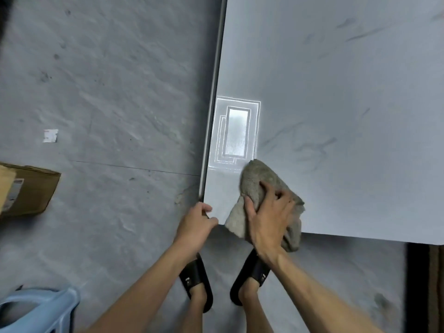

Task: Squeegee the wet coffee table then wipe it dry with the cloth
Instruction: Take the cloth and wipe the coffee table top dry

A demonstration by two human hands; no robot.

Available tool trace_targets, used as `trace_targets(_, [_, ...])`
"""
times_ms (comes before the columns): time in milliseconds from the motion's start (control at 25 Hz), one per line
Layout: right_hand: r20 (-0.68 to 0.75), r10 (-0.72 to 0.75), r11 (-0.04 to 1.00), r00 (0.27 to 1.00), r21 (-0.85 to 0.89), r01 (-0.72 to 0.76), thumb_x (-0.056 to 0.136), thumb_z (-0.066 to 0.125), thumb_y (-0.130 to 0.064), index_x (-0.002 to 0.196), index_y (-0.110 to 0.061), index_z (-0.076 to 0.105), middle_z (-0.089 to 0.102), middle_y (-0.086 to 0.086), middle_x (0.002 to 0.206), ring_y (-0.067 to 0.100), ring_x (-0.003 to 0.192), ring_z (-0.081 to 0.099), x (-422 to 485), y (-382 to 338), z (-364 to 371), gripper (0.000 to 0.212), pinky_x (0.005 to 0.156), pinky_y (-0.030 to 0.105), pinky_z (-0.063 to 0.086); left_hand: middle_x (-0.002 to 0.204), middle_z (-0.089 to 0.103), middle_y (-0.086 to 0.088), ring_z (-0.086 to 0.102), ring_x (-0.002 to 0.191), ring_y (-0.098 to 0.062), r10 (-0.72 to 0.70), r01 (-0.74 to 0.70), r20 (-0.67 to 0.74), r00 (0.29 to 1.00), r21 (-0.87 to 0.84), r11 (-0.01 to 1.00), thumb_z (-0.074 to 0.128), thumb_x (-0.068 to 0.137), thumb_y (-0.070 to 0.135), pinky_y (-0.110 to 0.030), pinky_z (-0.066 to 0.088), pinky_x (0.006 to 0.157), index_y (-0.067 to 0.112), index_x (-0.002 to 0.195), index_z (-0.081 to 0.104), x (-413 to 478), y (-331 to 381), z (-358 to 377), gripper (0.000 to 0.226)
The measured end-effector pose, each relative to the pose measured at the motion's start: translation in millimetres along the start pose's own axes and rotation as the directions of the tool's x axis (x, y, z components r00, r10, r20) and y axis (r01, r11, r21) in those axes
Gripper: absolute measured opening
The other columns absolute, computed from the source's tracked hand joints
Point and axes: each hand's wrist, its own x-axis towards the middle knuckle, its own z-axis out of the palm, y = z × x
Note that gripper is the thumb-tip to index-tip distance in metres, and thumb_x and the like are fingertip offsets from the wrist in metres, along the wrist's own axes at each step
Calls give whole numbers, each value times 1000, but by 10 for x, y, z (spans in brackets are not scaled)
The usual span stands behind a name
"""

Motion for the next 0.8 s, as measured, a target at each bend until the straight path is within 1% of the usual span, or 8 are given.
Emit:
trace_targets(120, [85,28,995,996,97,-36,90,53,-49,129,-32,43,41,8,120,27,118,40,-320,-342,136,44,98,42,36,108,68,-1,64,98,-21,11,-13,54,998,30,999,70,76,29,-36,51,88,19,111,59,-99,-119,73,39])
trace_targets(200, [142,-33,981,989,194,5,90,54,-48,126,-35,46,41,1,117,22,115,44,-527,-509,194,39,92,37,39,102,71,-3,66,95,-23,4,-2,-46,999,39,999,74,74,33,-38,54,85,17,108,60,-167,-291,-104,39])
trace_targets(320, [246,-104,950,964,311,23,90,49,-55,117,-42,51,47,-7,112,14,102,54,-721,-670,204,29,85,33,44,90,71,-1,67,85,-21,87,-74,-178,980,79,994,80,70,36,-35,55,76,17,93,62,-315,-562,-580,35])
trace_targets(440, [286,-317,919,904,330,218,96,45,-49,120,-39,48,63,-10,107,13,95,63,-991,-890,123,26,82,36,52,81,65,5,62,76,-20,201,-140,-276,940,225,964,81,68,38,-30,45,63,24,86,56,-629,-796,-1096,34])
trace_targets(520, [249,-490,860,835,295,416,94,54,-38,134,-35,38,64,-7,111,15,95,64,-1160,-1100,-1,43,80,36,52,75,56,9,58,74,-20,325,-198,-349,879,353,914,80,67,41,-29,38,62,29,83,51,-955,-916,-1372,36])
trace_targets(640, [246,-692,722,679,244,648,86,67,-30,144,-42,21,56,-6,106,16,86,61,-1393,-1457,-194,76,74,35,51,80,49,16,51,77,-14,499,-271,-426,754,490,828,79,70,38,-28,33,63,29,87,48,-1540,-1107,-1732,37])
trace_targets(720, [289,-783,608,551,171,775,83,70,-31,143,-45,23,55,-2,112,21,92,61,-1662,-1749,-290,78,75,36,51,78,47,18,52,77,-14,563,-276,-465,684,548,789,80,68,37,-28,34,62,29,85,46,-1993,-1310,-1959,39])
trace_targets(800, [272,-843,511,463,142,848,83,69,-29,136,-44,37,57,2,114,25,96,61,-2100,-2067,-339,63,73,35,48,75,48,16,55,77,-17,564,-235,-521,641,567,790,80,67,38,-28,36,62,29,84,45,-2473,-1620,-2177,40])
